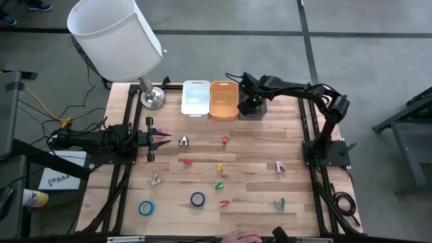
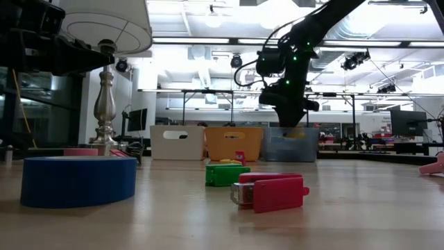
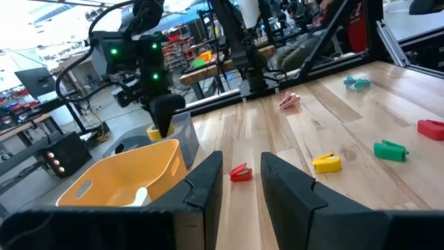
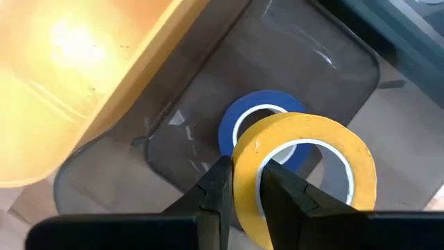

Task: Pick and place Stapler, Stapler remover, tape
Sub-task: Put the yellow tape into the black bin, then put the top red stapler into the yellow bin, then put the yellow stapler into the yellow bin

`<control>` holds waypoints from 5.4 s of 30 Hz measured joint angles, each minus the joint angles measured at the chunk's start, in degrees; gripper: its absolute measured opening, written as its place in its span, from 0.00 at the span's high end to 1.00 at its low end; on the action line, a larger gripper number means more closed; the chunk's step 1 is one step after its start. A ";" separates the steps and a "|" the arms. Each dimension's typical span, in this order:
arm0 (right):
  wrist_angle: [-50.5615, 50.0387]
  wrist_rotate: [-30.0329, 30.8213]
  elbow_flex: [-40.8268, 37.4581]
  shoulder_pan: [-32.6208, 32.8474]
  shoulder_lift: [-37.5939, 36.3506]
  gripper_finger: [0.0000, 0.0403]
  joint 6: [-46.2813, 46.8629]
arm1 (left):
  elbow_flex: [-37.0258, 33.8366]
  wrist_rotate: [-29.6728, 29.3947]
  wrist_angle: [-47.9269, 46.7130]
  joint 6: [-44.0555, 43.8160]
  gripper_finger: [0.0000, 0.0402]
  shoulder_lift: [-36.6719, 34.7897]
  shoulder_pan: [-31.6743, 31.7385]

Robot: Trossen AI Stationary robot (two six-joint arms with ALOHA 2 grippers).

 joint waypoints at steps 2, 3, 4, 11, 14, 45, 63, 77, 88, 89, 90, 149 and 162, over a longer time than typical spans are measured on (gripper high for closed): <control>-0.03 -0.19 0.00 -0.07 0.09 0.84 0.09 | 0.02 0.01 0.00 0.00 0.76 0.02 0.00; -0.01 -0.21 0.00 -0.17 0.10 0.83 0.16 | 0.02 0.01 0.00 0.00 0.76 0.02 0.00; 0.04 -0.35 0.00 -0.29 0.10 0.81 0.20 | 0.02 0.01 0.00 0.00 0.76 0.00 0.00; 0.25 -1.48 0.00 -0.42 0.10 0.69 0.20 | 0.01 0.01 0.00 0.00 0.76 0.00 0.00; 0.64 -1.48 0.00 -0.33 0.10 0.66 0.16 | 0.01 0.01 0.00 0.00 0.76 0.01 0.00; 5.60 -17.29 0.00 16.91 -3.36 0.60 -84.55 | 0.00 0.01 0.00 0.00 0.76 0.00 0.00; 14.60 -17.80 0.02 21.09 6.83 0.60 -93.04 | 0.02 0.01 0.00 0.00 0.76 0.02 0.00; 16.30 -14.90 0.02 21.42 10.75 0.61 -91.52 | 0.01 0.01 0.00 0.00 0.76 0.01 0.00; 17.51 -15.40 0.02 22.07 11.46 0.65 -89.92 | 0.01 0.01 0.00 0.00 0.76 0.00 0.00; 17.49 -15.40 0.02 22.07 11.46 0.66 -89.90 | 0.02 0.01 0.00 0.00 0.76 0.02 0.00; 17.55 -15.40 0.02 22.10 11.46 0.67 -89.82 | 0.00 0.01 0.00 0.00 0.76 0.00 0.00; 8.44 0.97 12.81 9.35 8.05 0.75 -49.47 | 0.00 0.00 0.00 0.00 0.76 0.00 0.00; 8.13 -0.37 12.81 11.20 7.63 0.67 -47.38 | 0.00 0.00 0.00 0.00 0.76 0.00 0.00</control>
